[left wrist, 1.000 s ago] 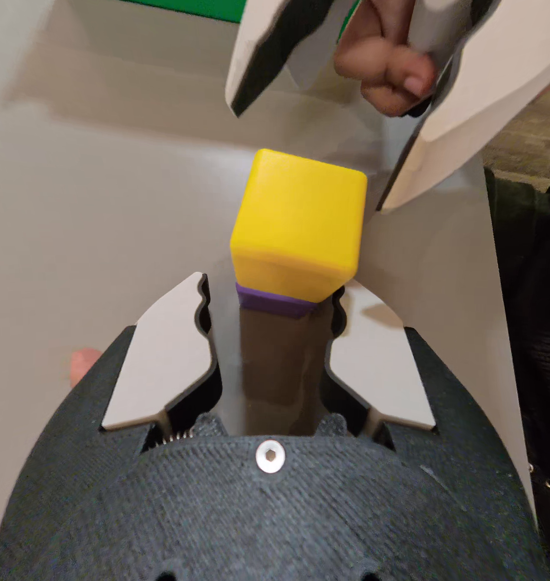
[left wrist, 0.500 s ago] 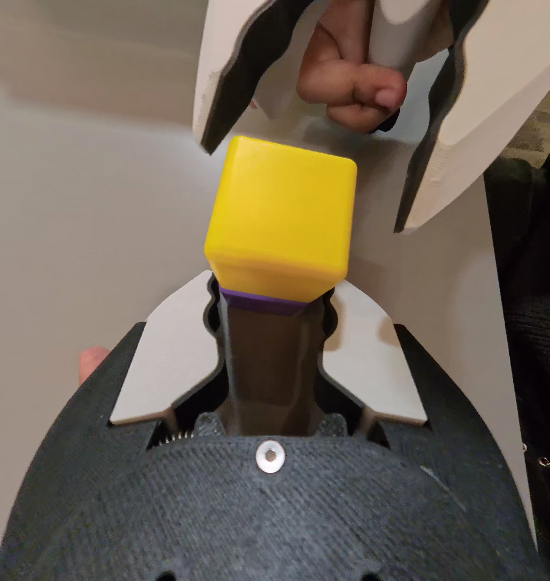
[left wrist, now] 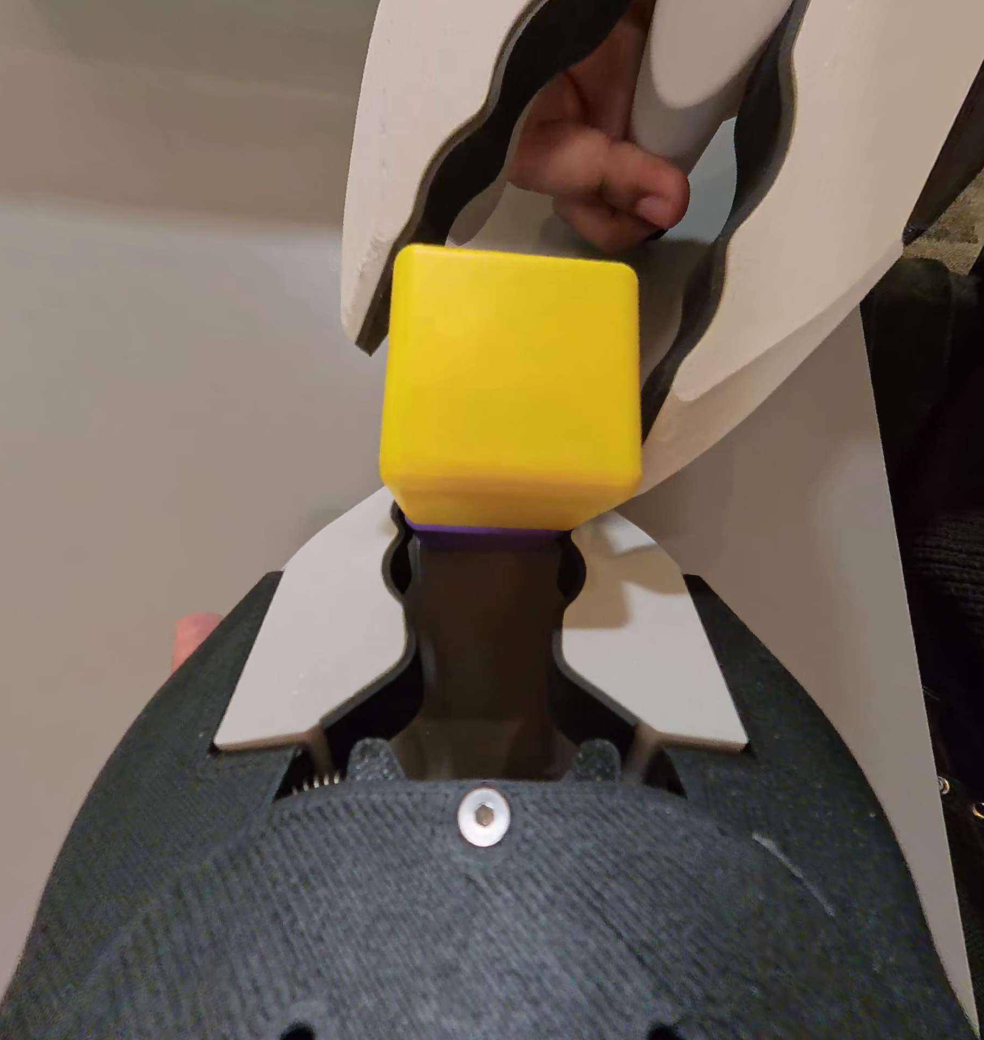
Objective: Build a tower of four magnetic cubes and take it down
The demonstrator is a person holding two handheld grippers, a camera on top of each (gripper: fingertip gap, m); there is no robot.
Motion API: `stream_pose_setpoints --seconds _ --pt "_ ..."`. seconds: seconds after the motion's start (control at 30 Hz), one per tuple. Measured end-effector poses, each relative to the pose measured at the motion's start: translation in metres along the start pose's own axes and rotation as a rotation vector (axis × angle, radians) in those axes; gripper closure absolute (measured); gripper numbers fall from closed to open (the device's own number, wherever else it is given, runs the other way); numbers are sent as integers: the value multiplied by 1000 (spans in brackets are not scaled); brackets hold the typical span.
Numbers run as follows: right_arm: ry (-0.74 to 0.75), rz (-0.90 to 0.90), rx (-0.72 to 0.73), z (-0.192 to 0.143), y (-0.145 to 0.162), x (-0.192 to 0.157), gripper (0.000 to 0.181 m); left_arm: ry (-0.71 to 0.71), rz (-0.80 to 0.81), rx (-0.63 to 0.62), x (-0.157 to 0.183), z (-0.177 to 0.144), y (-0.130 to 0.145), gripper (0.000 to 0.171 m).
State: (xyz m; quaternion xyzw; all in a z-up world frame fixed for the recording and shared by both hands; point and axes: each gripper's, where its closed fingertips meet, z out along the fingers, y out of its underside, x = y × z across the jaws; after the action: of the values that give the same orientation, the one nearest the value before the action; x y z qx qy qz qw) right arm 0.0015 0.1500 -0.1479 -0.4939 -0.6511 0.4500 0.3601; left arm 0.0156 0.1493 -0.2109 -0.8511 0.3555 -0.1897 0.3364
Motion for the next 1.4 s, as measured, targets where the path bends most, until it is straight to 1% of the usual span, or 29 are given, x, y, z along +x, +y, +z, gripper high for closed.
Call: stream_pose_setpoints --seconds 0.27,0.4,0.5,0.57,0.67,0.73,0.8,0.87,0.93,0.97,1.03,1.1,1.2,1.27,1.33,1.4 --pt "29 5 12 0 -2 4 127 -33 -8 10 -4 -1 -1 121" --pt "50 32 70 -2 -10 8 129 -31 -31 49 -7 -5 -5 122" --pt "56 141 167 -10 -23 19 130 -43 -49 25 -10 -3 -2 122" --pt "81 185 225 -24 -39 30 130 -46 -22 5 -7 -1 0 122" --pt "189 130 261 -56 -68 49 129 -63 -3 2 -7 -1 0 122" --pt "320 44 243 -86 -82 70 129 -59 -16 2 -8 -1 0 122" --pt "499 -59 176 -123 -87 100 129 -66 -22 2 -9 -1 1 122" --pt "675 -140 47 -164 -77 133 129 -72 -15 2 -9 -1 0 122" --pt "800 -152 -97 -201 -55 160 129 -75 -14 2 -9 -1 0 122" --pt "826 -125 -155 -215 -41 170 129 -75 -17 2 -10 -1 1 122" --pt "828 -40 -278 -234 -7 182 129 -74 -25 2 -10 -1 1 122" --pt "779 56 -379 -238 27 186 129 -72 -32 3 -11 -1 1 122" --pt "731 129 -394 -225 59 190 129 -70 -36 3 -11 -1 1 122" --pt "731 119 -459 -217 80 196 129 -69 -37 3 -11 -1 1 122" --pt "727 91 -596 -213 102 201 129 -67 -39 3 -11 -1 1 122" --pt "730 30 -704 -212 115 204 129 -65 -41 4 -11 -1 1 122"
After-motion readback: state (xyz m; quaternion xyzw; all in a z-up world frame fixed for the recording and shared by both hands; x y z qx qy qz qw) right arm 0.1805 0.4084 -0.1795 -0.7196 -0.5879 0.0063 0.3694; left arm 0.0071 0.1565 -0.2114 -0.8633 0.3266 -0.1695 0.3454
